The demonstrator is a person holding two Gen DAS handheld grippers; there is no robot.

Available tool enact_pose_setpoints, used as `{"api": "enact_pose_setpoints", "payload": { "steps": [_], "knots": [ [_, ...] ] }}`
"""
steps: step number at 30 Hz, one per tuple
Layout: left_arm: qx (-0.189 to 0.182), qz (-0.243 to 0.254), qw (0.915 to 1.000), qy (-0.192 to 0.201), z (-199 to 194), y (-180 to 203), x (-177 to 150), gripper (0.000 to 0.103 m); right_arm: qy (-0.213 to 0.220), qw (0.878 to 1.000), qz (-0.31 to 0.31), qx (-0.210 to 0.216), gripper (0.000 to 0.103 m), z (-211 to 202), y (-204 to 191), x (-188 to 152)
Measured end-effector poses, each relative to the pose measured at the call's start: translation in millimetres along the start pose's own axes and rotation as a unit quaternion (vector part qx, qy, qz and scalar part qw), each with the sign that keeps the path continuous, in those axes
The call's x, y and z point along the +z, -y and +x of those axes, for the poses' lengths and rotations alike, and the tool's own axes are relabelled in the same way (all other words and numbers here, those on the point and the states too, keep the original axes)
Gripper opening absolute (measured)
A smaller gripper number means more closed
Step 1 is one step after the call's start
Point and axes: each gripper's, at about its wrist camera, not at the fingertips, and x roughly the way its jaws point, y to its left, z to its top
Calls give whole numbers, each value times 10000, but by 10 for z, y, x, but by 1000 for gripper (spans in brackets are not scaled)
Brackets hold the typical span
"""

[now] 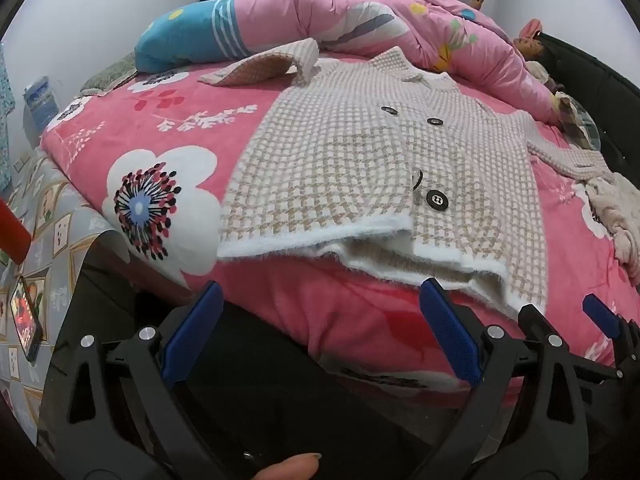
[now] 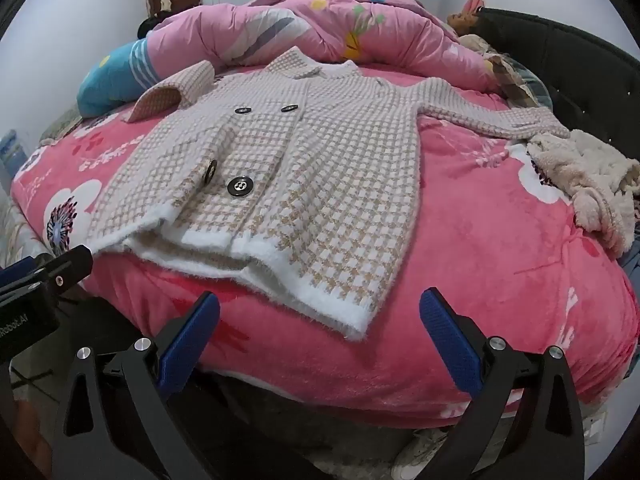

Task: Fold large clothes

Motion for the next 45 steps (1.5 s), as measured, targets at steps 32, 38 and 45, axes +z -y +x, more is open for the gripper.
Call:
{"api": "enact_pose_setpoints", "payload": {
  "steps": [32,38,45],
  "knots": [
    [0,8,9999,-127,113,2,-62,95,-17,10000,-43,-43,98,21,-28,14],
    [-7,7,9999,-130,116,-4,-59,95,-18,10000,-41,-57,98,25,-35,14],
    [0,2,9999,-123,113,-22,-67,95,-11,10000,-45,-59,98,26,-35,17]
  ]
}}
